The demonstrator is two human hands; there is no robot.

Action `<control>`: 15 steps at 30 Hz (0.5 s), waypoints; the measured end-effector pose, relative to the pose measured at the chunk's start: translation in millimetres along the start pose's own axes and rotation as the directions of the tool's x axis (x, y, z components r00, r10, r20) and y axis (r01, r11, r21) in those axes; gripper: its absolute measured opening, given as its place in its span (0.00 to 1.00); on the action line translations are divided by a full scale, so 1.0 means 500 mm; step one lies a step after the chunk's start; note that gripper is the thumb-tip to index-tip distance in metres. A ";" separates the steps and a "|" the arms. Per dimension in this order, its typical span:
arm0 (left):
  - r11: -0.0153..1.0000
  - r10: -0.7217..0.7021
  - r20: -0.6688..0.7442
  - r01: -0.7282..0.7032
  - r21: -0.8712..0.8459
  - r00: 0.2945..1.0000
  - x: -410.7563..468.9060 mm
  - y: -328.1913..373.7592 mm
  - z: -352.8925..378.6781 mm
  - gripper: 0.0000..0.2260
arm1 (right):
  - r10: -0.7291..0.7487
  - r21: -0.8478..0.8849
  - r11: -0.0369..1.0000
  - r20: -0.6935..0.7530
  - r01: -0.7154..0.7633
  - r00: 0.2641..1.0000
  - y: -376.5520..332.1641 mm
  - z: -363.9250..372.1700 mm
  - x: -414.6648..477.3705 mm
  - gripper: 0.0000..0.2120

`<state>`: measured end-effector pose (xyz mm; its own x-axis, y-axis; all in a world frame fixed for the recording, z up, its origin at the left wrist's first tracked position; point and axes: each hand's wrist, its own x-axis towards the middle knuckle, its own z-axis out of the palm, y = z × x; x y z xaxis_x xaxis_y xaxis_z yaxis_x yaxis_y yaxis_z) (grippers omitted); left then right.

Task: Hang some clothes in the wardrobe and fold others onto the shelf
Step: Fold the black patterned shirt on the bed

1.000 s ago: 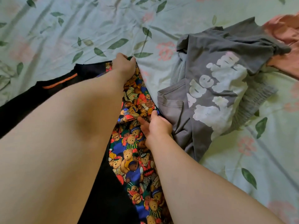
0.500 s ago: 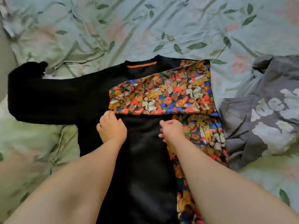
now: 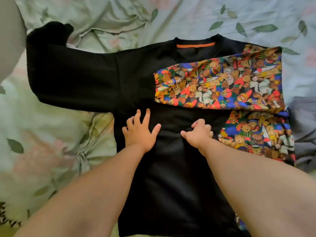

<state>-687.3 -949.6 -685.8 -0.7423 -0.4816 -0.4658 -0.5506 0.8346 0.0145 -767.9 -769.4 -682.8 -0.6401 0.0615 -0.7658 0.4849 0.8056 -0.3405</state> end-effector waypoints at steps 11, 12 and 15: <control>0.399 -0.577 -0.059 0.219 -0.891 0.814 0.042 -0.198 -0.098 0.12 | 0.030 -0.024 0.999 -0.125 -0.033 0.992 -0.012 0.026 -0.017 0.21; 0.306 -0.626 -0.014 0.230 -0.924 0.780 0.052 -0.221 -0.104 0.16 | 0.034 -0.026 0.999 -0.121 -0.037 0.992 -0.013 0.028 -0.018 0.21; 0.217 -0.599 0.007 0.170 -0.961 0.801 0.070 -0.261 -0.134 0.23 | 0.047 -0.014 0.999 -0.147 -0.049 0.988 -0.016 0.030 -0.031 0.21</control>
<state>-667.1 -1093.5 -644.6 -0.2619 -0.8838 -0.3876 -0.6128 -0.1579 0.7743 -752.8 -785.7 -676.5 -0.6973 0.1847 -0.6926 0.5073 0.8098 -0.2948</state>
